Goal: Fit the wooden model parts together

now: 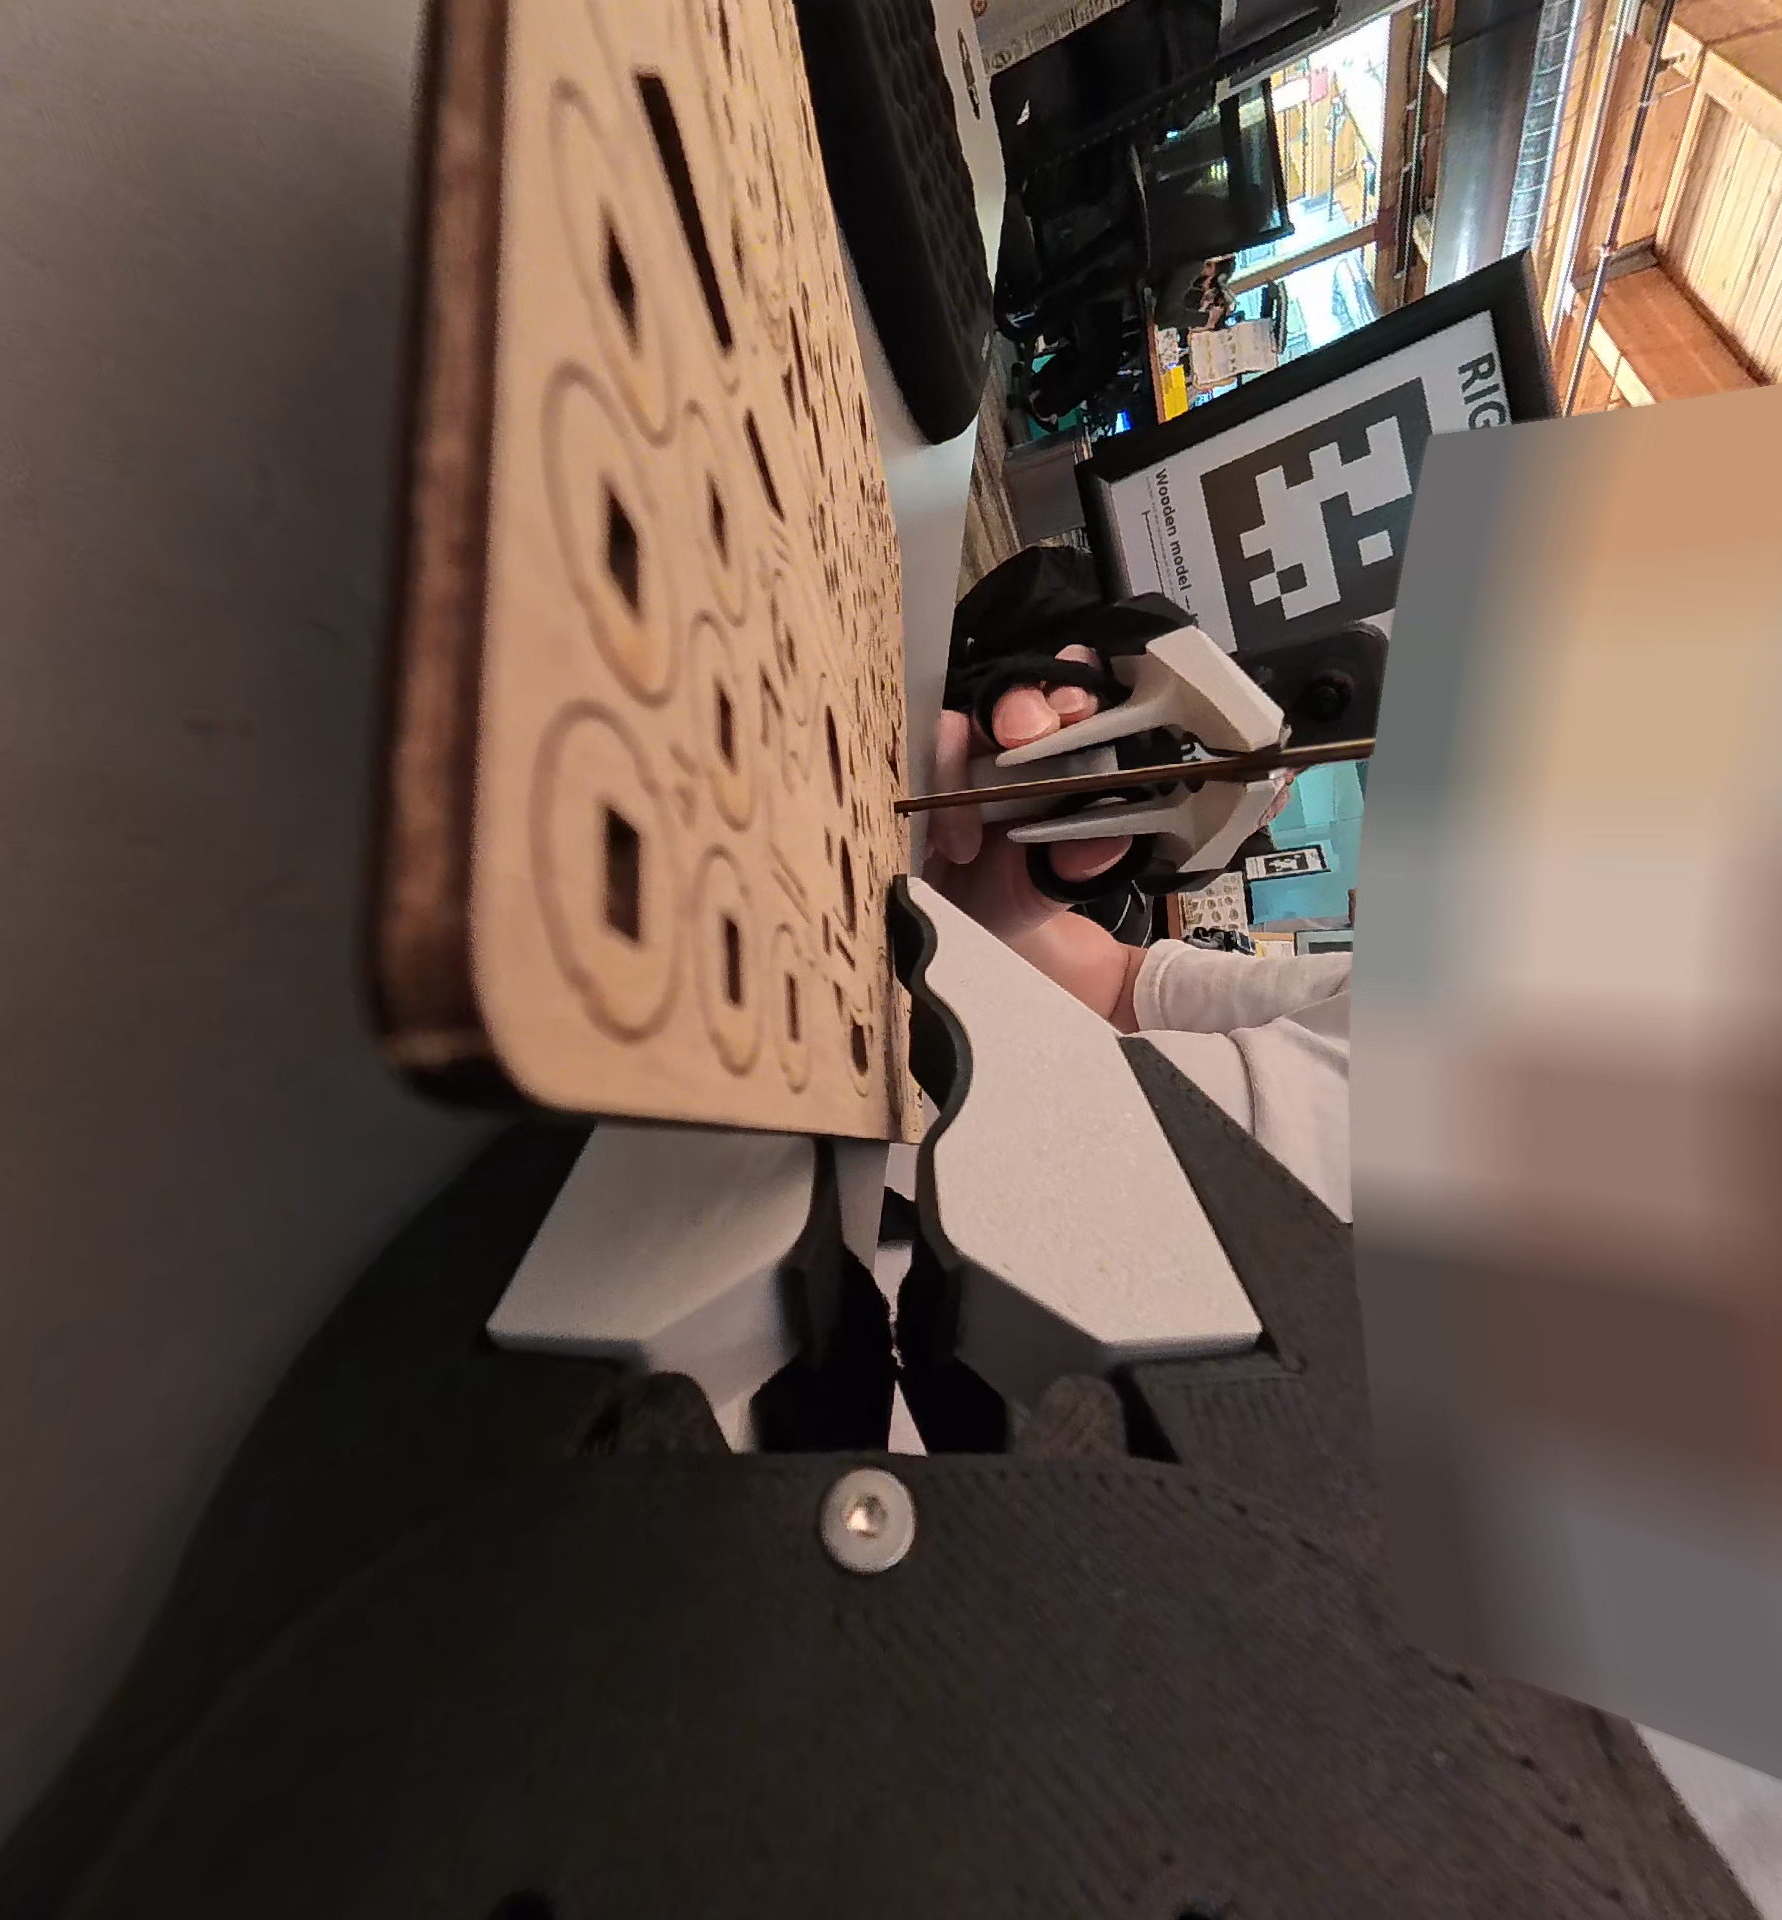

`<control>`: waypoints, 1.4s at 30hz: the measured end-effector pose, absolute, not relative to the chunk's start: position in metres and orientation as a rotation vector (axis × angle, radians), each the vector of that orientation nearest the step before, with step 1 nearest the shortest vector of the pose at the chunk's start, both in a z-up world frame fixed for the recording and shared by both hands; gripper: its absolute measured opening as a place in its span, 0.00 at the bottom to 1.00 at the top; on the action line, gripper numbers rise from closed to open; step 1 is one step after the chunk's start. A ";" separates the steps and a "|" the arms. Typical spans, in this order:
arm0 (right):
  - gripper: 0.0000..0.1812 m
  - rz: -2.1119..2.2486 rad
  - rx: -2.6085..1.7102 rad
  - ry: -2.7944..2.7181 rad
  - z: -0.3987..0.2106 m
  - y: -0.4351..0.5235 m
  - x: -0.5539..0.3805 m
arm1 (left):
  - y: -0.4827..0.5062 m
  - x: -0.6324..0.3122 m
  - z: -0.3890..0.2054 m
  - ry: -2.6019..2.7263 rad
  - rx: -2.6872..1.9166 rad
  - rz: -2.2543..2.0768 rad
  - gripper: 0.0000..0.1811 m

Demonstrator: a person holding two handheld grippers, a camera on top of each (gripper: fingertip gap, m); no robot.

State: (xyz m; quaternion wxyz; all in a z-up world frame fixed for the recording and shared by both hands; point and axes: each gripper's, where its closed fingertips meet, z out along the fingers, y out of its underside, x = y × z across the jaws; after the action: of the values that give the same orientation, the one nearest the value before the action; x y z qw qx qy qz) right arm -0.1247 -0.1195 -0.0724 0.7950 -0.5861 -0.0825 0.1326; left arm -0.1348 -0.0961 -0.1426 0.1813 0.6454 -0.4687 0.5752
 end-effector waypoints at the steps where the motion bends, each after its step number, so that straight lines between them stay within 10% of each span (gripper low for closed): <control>1: 0.02 0.287 -1.259 -0.174 -0.072 -0.119 -0.124 | -0.096 -0.135 -0.143 -1.324 1.823 1.624 0.00; 42: 0.01 0.280 -1.219 -0.039 -0.060 -0.123 -0.102 | -0.092 -0.134 -0.137 -1.264 1.802 1.678 0.00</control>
State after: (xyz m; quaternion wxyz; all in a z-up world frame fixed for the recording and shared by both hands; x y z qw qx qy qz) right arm -0.1017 -0.1231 -0.0600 0.8104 -0.5707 -0.0183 0.1311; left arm -0.1340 -0.0916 -0.1367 0.1860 0.6397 -0.4487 0.5957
